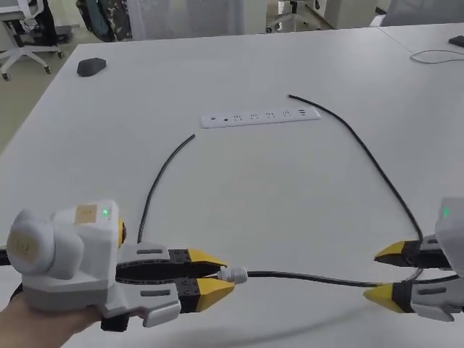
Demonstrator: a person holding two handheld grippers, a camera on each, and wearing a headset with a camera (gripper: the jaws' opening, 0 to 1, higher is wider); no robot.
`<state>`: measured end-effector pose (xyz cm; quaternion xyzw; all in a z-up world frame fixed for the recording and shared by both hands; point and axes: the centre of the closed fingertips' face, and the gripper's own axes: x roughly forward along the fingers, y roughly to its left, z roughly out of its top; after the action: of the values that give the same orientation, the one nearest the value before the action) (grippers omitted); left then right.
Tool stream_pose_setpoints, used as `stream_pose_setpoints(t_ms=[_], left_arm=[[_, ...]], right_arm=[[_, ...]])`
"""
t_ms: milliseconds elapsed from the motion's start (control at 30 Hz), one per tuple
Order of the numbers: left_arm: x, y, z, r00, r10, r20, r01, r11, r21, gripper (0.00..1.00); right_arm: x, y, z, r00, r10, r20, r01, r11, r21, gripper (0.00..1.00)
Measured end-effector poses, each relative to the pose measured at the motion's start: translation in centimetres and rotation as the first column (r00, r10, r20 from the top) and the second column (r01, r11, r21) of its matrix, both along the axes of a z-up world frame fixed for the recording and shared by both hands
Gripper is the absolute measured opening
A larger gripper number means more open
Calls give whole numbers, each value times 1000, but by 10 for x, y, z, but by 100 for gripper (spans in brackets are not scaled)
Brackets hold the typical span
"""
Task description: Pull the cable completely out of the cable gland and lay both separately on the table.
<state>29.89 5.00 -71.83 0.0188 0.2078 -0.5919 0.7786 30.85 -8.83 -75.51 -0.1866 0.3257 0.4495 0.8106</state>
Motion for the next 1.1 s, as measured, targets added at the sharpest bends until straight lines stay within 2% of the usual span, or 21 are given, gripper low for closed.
stream_pose_setpoints(t_ms=[33, 100, 167, 200, 267, 333, 400, 533, 600, 633, 733, 800, 867, 1000, 1100], left_arm=[[0, 0, 0, 1000, -3, -2, 3, 1000, 0, 15], [-2, -1, -1, 1000, -12, 1, 12, 1000, 7, 15], [-2, -2, -2, 1000, -17, 4, 17, 1000, 11, 15], [-2, -1, -2, 1000, -18, 4, 18, 1000, 11, 15], [-2, -1, -2, 1000, -17, 5, 17, 1000, 11, 15], [-2, -1, 1, 1000, -17, 0, 17, 1000, 1, 15], [-1, -1, 2, 1000, -15, 10, 15, 1000, 2, 15], [-1, -1, 4, 1000, -18, 10, 18, 1000, 2, 15], [-3, -1, 4, 1000, -24, 11, 24, 1000, 2, 15], [-4, -1, 4, 1000, -25, 11, 25, 1000, 3, 15], [-5, -3, 2, 999, -30, 24, 30, 999, 13, 15], [-6, -3, 0, 999, -35, 20, 35, 999, 17, 15], [-5, -3, 0, 999, -34, 24, 33, 999, 17, 15], [-8, -6, 0, 999, -42, 19, 41, 999, 18, 15], [-9, -7, 0, 999, -43, 22, 43, 999, 21, 15]], right_arm=[[-1, 18, 15, 1000, 25, 17, -26, 998, 54, 29], [-4, 44, 35, 997, 73, 34, -76, 991, 111, 23], [-8, 65, 48, 990, 131, 58, -137, 982, 128, 20], [-11, 74, 52, 982, 168, 85, -178, 976, 129, 20], [-15, 89, 54, 968, 225, 112, -235, 968, 84, 16], [-20, 104, 52, 957, 267, 116, -276, 959, 70, 14], [-23, 113, 45, 949, 297, 102, -304, 951, 58, 14], [-22, 120, 36, 942, 321, 102, -325, 945, 33, 12], [-22, 124, 36, 934, 337, 120, -343, 939, 30, 9], [-22, 124, 35, 934, 337, 121, -343, 939, 26, 7], [-21, 121, 28, 922, 366, 128, -366, 930, -30, 1], [-23, 120, 27, 922, 369, 120, -368, 929, -32, 0], [-23, 119, 27, 918, 373, 137, -370, 928, -47, 0], [-25, 117, 27, 921, 367, 129, -363, 930, -51, 0], [-25, 110, 25, 936, 335, 110, -330, 942, -60, 0]])
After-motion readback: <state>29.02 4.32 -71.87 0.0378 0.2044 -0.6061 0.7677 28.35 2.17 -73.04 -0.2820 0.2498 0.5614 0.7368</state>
